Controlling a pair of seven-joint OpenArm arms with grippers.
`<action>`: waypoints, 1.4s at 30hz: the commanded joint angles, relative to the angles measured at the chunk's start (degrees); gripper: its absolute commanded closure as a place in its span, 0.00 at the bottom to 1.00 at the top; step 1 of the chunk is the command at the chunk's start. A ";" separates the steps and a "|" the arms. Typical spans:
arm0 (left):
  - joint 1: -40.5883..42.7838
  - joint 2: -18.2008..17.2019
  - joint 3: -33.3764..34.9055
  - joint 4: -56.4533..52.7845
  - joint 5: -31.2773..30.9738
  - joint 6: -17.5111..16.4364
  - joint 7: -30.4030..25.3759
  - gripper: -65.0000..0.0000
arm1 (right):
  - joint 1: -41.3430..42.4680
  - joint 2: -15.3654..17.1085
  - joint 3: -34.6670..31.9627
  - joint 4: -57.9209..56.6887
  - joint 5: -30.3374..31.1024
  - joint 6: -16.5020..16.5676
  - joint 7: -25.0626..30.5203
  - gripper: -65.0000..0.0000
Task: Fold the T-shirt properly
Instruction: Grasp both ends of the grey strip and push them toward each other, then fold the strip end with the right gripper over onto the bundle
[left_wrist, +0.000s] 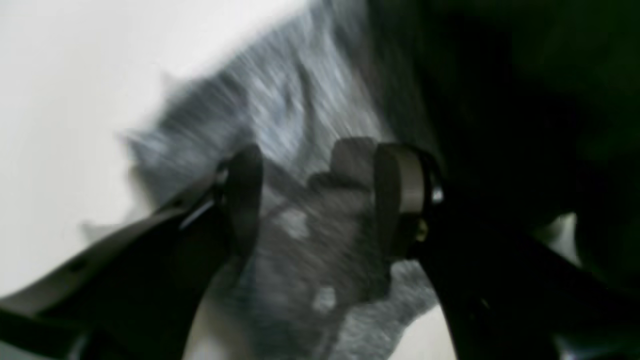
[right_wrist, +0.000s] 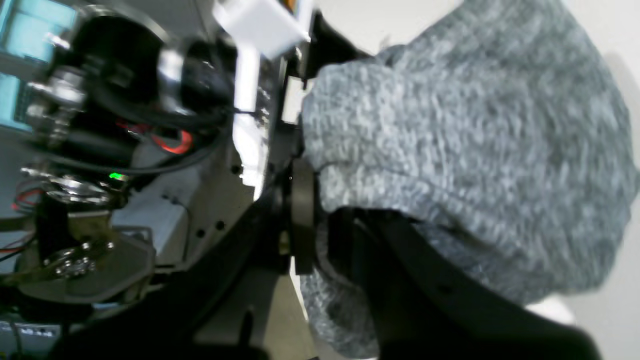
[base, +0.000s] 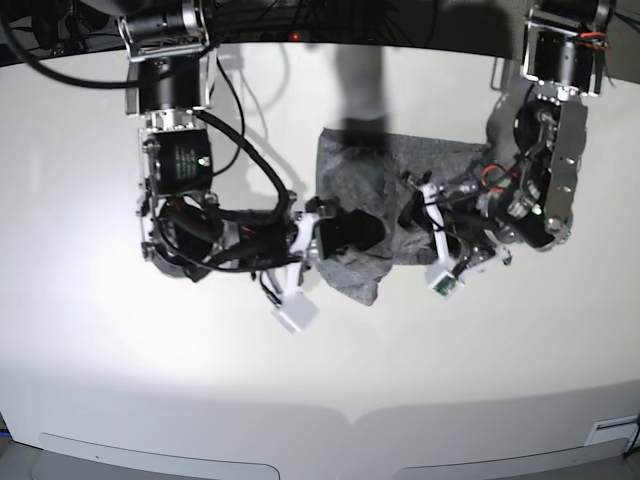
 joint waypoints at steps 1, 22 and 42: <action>-1.70 -0.39 -0.24 1.99 -0.66 -0.04 -0.66 0.47 | 1.62 -1.14 -0.44 1.03 0.85 0.28 1.05 1.00; -6.73 -13.46 -0.24 6.36 14.14 10.08 0.96 0.47 | 1.66 -11.31 -5.70 1.01 -10.88 0.28 2.69 0.97; -6.75 -13.68 -0.24 6.36 10.69 10.03 1.29 0.47 | 2.64 -11.31 -14.49 1.03 -20.41 0.28 1.57 0.64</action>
